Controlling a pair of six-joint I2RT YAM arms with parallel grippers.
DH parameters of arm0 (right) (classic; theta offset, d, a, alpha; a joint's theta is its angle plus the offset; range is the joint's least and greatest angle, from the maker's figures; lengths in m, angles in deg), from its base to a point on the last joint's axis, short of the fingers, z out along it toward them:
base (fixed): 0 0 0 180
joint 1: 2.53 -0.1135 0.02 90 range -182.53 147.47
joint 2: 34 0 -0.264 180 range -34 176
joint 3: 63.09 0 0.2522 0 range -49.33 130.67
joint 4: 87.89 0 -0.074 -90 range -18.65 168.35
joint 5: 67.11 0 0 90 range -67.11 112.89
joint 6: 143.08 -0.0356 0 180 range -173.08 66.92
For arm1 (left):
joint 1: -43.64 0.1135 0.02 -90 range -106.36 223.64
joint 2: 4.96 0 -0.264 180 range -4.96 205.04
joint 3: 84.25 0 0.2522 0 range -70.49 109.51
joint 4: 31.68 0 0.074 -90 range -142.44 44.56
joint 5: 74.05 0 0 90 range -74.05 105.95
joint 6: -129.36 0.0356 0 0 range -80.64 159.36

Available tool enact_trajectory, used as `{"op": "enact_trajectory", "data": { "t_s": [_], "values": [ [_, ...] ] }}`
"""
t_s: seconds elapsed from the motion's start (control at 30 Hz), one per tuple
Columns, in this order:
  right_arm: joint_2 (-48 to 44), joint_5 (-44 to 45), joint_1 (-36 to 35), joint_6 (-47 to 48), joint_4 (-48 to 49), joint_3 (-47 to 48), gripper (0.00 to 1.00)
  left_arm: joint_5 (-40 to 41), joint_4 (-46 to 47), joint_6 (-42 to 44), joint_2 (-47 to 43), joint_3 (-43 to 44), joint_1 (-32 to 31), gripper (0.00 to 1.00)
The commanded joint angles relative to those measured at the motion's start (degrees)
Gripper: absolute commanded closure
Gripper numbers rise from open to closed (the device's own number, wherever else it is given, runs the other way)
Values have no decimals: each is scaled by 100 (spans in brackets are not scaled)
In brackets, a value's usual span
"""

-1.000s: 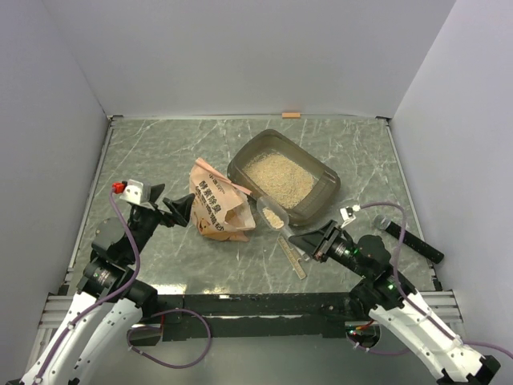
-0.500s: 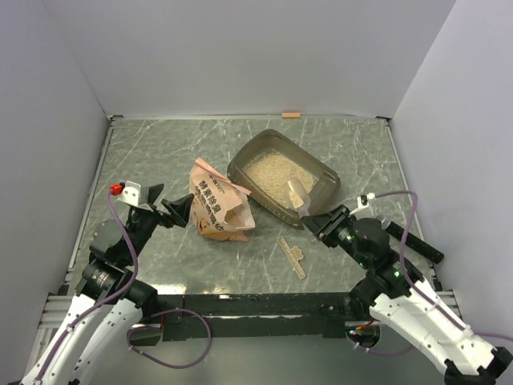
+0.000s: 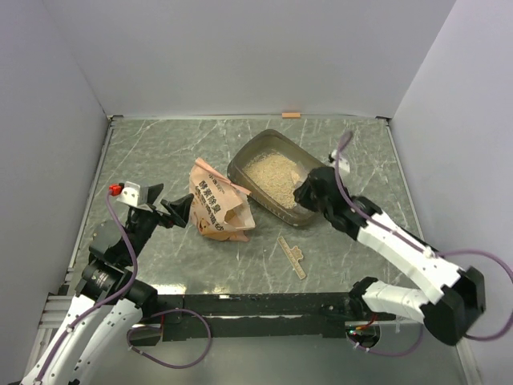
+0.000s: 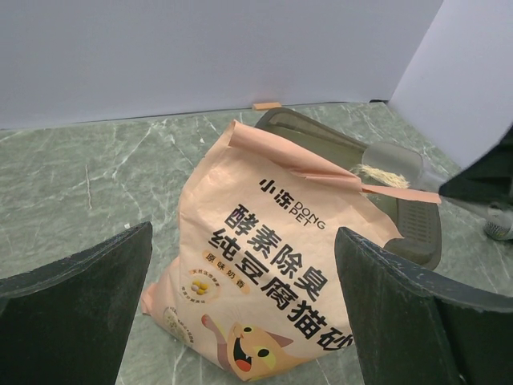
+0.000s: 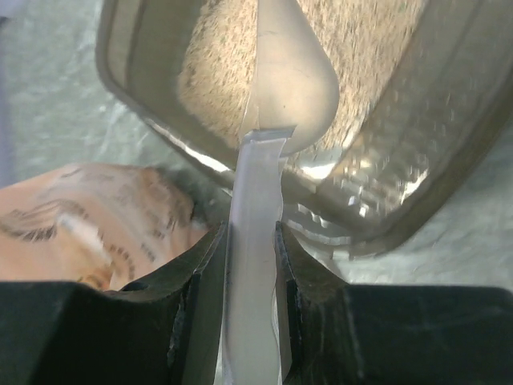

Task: Fill the litter box with clean litter

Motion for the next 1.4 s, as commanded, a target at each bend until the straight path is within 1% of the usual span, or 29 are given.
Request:
{"op": "enact_trajectory", "data": {
  "t_s": [0.0,0.03,0.1,0.13,0.17,0.23,0.37,0.4,0.53,0.73,0.87,0.93,1.03,1.17,1.27,1.33,1.37],
  "values": [
    [704,338,170,953,-657,1004,100,-84,294,-10,-65,97,-28,1],
    [836,347,197,1224,-772,1301,100,-84,294,-19,-74,97,-28,1],
    [1231,303,249,1454,-1237,1628,100,-84,294,-10,-74,88,-28,1],
    [1372,251,328,1699,-1395,1969,100,-84,294,-10,-65,88,-28,1],
    [1652,198,372,1823,-1754,2146,100,-84,294,-10,-56,97,-28,1],
    [1900,57,443,2165,-2072,2593,100,-84,286,-10,-39,97,-28,1],
    [2462,-154,470,2703,-2714,3219,100,-146,286,-10,-39,97,-28,0],
    [2533,-206,478,2791,-2950,3325,100,-154,294,-10,-39,97,-28,1],
    [2753,-277,461,3168,-3329,3825,100,-145,286,-10,-39,97,-28,1],
    [2684,-391,408,3319,-3761,4406,100,-145,268,-10,-39,97,-28,1],
    [2227,-541,408,3231,-3568,4302,100,-145,277,-1,-39,97,-28,1],
    [1893,-427,408,3161,-3471,4109,100,-145,268,-10,-39,97,-28,1],
    [1559,152,452,2985,-3436,3845,100,-154,277,-10,-30,97,-28,1],
    [1207,1065,610,2495,-3471,3406,100,-145,268,-19,-39,97,-28,1],
    [707,1261,917,2064,-3270,2670,100,-154,277,-19,-47,89,-28,1],
    [303,1427,1206,1870,-2962,2299,100,-154,277,-28,-39,97,-36,1],
    [179,1489,1286,1729,-2857,1897,100,-154,277,-28,-39,97,-36,1]
  ]
}}
